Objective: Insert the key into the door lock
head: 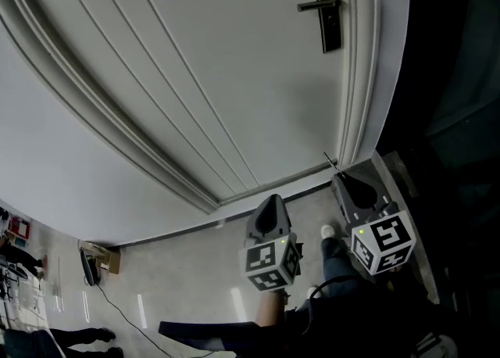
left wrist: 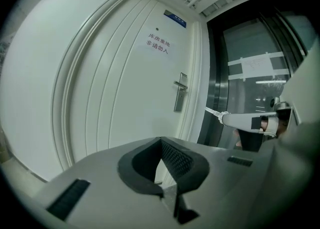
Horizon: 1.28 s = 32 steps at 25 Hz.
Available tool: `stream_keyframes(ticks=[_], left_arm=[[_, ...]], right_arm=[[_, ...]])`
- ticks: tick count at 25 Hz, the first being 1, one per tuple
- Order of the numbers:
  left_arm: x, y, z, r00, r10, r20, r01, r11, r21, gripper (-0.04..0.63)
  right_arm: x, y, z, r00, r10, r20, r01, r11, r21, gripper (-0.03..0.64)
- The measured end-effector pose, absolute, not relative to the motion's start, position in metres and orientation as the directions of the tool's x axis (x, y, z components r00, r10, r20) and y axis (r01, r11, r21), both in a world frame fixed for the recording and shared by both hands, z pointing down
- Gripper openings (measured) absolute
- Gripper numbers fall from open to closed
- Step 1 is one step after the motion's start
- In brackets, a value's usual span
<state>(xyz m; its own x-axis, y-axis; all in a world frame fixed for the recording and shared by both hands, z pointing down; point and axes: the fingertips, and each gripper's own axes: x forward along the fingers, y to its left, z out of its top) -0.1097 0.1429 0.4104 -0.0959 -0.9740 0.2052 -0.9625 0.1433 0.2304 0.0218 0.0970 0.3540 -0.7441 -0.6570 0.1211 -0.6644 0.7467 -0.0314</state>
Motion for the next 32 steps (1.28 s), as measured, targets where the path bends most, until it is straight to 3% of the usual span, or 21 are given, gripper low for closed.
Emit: stream_keyframes(ticks=[18, 26, 32], left_arm=[[-0.138, -0.141, 0.374, -0.099, -0.983, 0.156, -0.974, 0.128, 0.188, 0.0], [-0.148, -0.204, 0.364, -0.115, -0.979, 0.17, -0.97, 0.148, 0.192, 0.0], [-0.144, -0.238, 0.353, -0.047, -0.981, 0.186, -0.977, 0.084, 0.197, 0.0]], right_arm=[[-0.017, -0.175, 0.325, -0.784, -0.617, 0.067, -0.618, 0.786, 0.003, 0.012], [-0.027, -0.237, 0.314, -0.801, -0.594, 0.079, -0.593, 0.804, 0.038, 0.012], [-0.022, -0.263, 0.292, -0.757, -0.651, 0.058, -0.639, 0.756, 0.139, 0.012]])
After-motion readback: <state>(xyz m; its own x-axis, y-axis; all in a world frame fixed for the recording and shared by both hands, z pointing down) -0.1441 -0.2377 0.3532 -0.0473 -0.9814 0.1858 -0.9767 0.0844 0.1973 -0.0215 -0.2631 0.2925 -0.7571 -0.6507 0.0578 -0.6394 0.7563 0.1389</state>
